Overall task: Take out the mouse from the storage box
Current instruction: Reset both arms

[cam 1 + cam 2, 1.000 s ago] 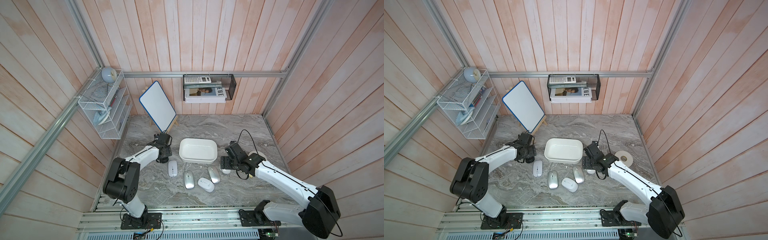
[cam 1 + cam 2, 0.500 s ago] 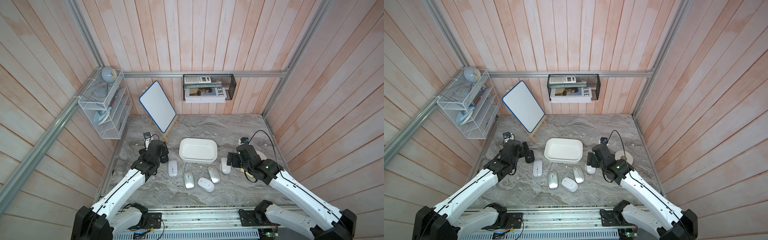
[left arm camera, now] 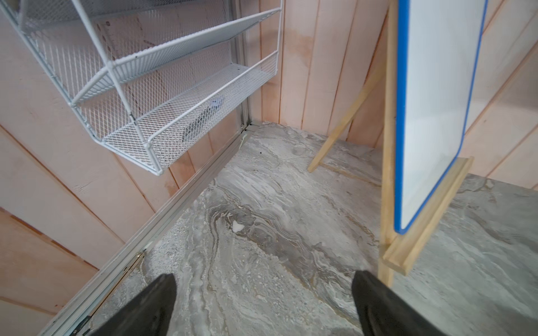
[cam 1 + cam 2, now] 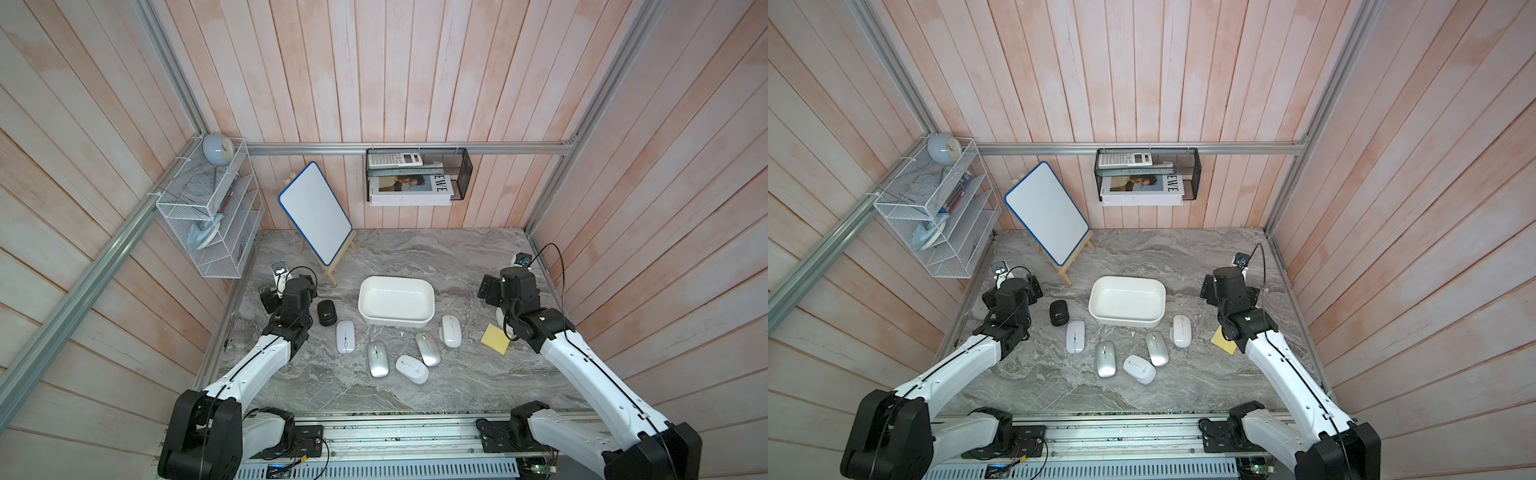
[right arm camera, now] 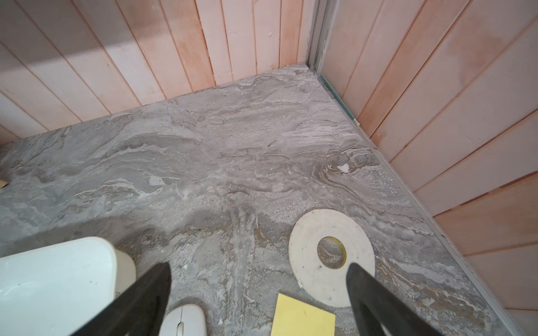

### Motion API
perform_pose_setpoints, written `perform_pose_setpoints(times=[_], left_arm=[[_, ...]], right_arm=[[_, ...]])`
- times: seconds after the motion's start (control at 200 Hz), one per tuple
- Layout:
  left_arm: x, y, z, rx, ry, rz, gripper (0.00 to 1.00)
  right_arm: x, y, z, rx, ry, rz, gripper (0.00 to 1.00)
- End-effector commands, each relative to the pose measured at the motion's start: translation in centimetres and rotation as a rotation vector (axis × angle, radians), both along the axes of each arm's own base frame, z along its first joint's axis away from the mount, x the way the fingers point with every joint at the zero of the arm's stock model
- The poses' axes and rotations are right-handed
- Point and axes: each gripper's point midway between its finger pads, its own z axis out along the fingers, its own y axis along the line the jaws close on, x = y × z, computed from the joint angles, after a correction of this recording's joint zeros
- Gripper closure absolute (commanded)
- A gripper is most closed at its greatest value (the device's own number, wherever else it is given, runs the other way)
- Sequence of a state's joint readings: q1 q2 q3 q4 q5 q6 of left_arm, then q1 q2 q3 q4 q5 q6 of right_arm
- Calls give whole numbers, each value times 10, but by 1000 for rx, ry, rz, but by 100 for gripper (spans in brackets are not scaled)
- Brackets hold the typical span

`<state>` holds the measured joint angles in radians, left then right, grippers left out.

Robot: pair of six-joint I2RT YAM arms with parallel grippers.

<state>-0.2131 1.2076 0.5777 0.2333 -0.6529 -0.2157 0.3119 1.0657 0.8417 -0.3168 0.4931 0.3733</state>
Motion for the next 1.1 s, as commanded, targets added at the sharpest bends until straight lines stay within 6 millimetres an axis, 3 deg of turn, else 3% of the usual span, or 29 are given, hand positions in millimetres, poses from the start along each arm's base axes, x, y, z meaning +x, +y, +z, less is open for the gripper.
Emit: perform_pose_setpoints(times=[0.0,0.11,0.34,0.52,0.715,0.905,1.005,1.09], left_arm=[[6,5,-1,59,-65,-46,0],[10,16,-18,52,-36,-38,0],[23,24,-46,6,-38,-90,0],[26,11,-71,8,-77,-192,0],[27,15,-71,1,-72,-167,0],[26,18,-69,4,-84,-149,0],[26,18,-70,2,-84,-145,1],[26,18,-70,2,-83,-145,0]], right_arm=[[17,-11,-1,-112,-18,4,2],[22,-26,-14,-175,66,-78,2],[37,-42,-41,-296,43,-101,2],[44,-52,-62,-328,-19,-111,2],[43,-64,-80,-282,-126,-130,2],[42,-63,-104,-218,-216,-85,2],[53,-47,-120,-202,-187,29,2],[50,-51,-120,-181,-205,19,2]])
